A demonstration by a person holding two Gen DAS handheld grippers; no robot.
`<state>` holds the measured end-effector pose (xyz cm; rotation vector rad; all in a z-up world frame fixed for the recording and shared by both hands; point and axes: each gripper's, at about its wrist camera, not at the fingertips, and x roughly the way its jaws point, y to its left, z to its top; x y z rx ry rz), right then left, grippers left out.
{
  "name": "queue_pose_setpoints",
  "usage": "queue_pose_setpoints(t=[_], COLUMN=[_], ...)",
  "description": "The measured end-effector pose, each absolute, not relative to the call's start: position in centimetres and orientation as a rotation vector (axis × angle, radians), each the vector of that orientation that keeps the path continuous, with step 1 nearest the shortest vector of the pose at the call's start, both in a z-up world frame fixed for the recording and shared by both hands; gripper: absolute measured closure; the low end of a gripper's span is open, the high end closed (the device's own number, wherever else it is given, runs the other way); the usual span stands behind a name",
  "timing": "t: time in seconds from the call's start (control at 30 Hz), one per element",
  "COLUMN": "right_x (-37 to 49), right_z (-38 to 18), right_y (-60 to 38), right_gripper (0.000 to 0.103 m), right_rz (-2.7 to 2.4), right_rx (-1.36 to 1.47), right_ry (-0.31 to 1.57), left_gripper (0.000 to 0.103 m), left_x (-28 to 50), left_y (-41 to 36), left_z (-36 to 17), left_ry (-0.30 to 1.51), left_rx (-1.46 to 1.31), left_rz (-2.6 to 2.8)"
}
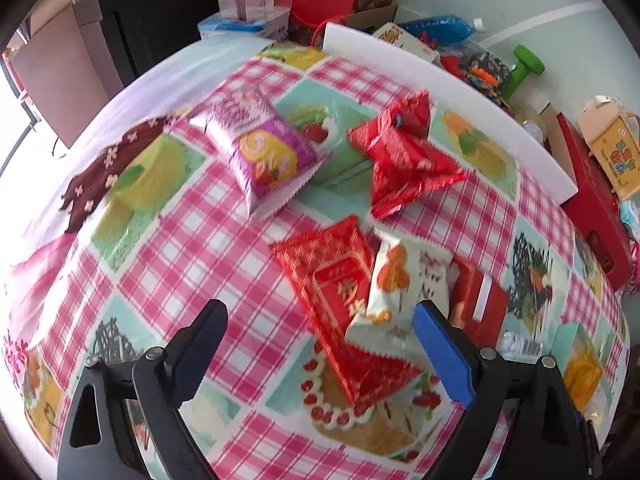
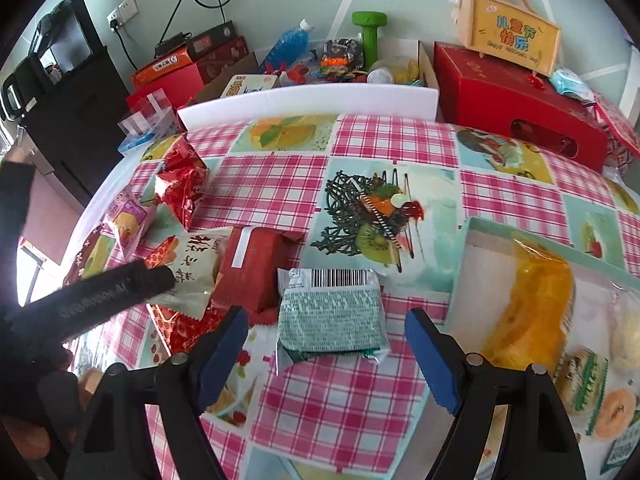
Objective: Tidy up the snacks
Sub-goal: 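Move both tools back to the snack pile and lower toward the packs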
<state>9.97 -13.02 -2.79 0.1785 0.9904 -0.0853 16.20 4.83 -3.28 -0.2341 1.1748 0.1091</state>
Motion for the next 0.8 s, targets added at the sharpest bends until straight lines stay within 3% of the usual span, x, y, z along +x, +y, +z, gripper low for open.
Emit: queue_pose_setpoints(t=[0.13, 0.5, 0.67, 0.8], right_x=[10.5, 11.0, 11.0, 10.9], right_z=[-3.5, -4.3, -4.5, -4.5], right_y=[-13.4, -14.1, -14.3, -14.3], right_gripper=[0.028, 0.030, 0.030, 0.030], right_rz=[-0.089, -0.085, -0.082, -0.078], right_rx=[0.190, 0.208, 0.221, 0.225], right_ry=[1.002, 1.006, 1.010, 1.008], left_gripper=[0.009, 0.011, 0.025, 0.025], left_x=[17.4, 18.9, 18.6, 18.8], left_y=[3.9, 0.2, -0.3, -0.2], left_z=[-2.6, -3.8, -3.8, -3.8], left_ry=[1.131, 1.130, 1.119, 1.122], left_rx=[-0.191, -0.047, -0.048, -0.057], left_rz=[0.073, -0.015, -0.049, -0.049])
